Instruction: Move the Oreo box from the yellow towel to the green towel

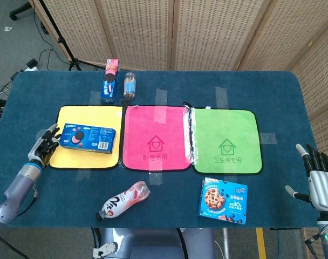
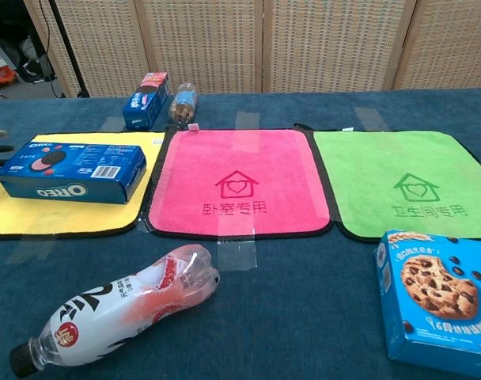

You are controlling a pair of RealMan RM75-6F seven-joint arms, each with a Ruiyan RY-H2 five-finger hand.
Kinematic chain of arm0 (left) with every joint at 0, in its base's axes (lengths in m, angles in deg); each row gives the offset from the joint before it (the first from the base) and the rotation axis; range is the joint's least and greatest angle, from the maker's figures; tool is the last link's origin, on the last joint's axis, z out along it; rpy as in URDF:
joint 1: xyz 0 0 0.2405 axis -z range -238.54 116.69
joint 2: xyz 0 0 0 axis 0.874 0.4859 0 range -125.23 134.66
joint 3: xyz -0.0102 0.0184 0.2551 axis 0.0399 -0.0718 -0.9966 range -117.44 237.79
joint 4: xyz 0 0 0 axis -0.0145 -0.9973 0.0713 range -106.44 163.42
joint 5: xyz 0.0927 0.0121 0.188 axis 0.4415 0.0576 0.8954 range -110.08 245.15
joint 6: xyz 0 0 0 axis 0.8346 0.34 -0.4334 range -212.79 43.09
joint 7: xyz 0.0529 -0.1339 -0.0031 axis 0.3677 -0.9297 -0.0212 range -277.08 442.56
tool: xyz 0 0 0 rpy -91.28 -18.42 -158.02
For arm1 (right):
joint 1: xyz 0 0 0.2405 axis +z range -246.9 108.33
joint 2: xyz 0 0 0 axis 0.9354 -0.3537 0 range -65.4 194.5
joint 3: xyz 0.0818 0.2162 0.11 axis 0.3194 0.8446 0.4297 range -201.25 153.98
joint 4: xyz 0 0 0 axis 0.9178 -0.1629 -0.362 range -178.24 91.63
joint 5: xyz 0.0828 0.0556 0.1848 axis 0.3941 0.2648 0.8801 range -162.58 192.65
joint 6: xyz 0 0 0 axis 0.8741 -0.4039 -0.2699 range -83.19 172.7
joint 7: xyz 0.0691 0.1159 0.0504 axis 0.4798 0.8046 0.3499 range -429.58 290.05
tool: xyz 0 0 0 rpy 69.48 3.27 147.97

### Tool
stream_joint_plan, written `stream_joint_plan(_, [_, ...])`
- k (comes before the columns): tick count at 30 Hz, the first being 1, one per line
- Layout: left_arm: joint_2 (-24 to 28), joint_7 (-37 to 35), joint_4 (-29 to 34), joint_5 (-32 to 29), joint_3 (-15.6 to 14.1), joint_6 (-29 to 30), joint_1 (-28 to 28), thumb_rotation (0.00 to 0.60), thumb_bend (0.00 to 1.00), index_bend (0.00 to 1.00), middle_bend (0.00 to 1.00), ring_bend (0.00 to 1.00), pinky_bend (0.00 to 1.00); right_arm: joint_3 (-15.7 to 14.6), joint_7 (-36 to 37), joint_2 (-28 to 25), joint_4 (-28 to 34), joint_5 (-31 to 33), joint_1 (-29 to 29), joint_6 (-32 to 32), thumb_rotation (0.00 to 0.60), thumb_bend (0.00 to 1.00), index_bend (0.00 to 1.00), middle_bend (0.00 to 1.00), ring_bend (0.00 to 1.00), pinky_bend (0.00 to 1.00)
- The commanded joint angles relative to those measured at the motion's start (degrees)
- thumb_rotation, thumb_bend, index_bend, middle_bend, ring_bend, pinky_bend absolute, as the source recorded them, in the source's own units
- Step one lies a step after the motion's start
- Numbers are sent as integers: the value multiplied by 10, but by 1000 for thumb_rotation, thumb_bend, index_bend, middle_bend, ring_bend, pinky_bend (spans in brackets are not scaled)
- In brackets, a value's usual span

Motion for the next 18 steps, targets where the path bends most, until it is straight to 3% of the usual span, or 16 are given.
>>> stream_joint_plan(1, [-18, 37, 28, -25, -1, 21, 10, 600, 873, 0, 0, 0, 0, 0, 3, -1, 0, 0, 0, 1, 600, 0, 0, 0, 0, 0])
stream_joint_plan(18, [-96, 234, 110, -176, 5, 116, 99, 600, 863, 0, 0, 0, 0, 0, 25, -11, -2, 3, 2, 10, 600, 0, 0, 0, 0, 0])
